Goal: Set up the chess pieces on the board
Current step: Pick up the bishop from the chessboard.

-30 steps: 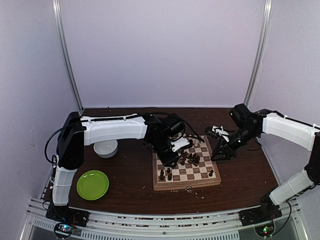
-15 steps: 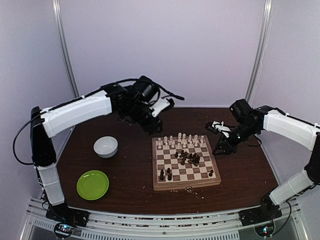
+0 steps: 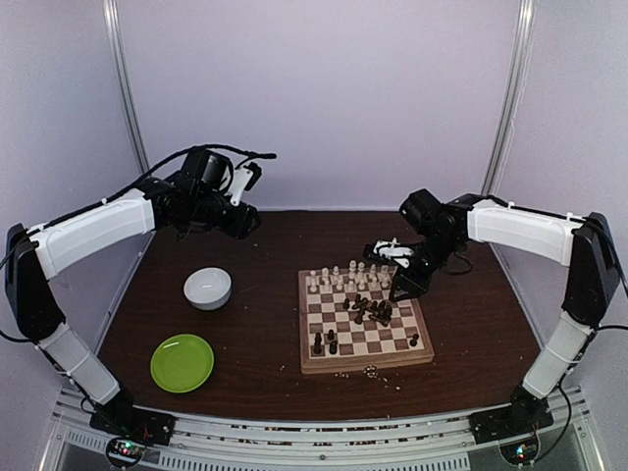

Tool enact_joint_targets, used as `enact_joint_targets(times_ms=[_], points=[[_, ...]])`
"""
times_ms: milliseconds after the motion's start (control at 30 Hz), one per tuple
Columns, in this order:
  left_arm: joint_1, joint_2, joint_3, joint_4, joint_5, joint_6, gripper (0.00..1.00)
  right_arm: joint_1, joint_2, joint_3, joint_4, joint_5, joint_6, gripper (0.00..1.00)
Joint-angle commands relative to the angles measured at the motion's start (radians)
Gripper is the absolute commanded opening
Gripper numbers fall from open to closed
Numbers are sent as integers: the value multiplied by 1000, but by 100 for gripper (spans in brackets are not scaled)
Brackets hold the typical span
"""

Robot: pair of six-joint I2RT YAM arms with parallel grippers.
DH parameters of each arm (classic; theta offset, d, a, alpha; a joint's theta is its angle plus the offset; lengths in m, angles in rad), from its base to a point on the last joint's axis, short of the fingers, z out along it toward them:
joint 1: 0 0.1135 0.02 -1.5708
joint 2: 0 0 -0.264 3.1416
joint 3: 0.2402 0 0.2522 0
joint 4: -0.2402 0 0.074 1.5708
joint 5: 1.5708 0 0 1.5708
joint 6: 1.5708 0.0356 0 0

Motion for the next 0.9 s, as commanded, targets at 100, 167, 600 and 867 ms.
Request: enact_joint_targets(times_ms=[100, 167, 600, 867], points=[[-3, -29, 1, 101, 63, -35, 45, 31, 62, 19, -38, 62, 24, 38], [-2, -28, -1, 101, 64, -38, 45, 32, 77, 23, -37, 73, 26, 38], [-2, -11, 3, 98, 63, -33, 46, 41, 141, 58, -38, 48, 49, 32], [-3, -12, 3, 95, 54, -25, 46, 49, 151, 55, -45, 43, 48, 23]])
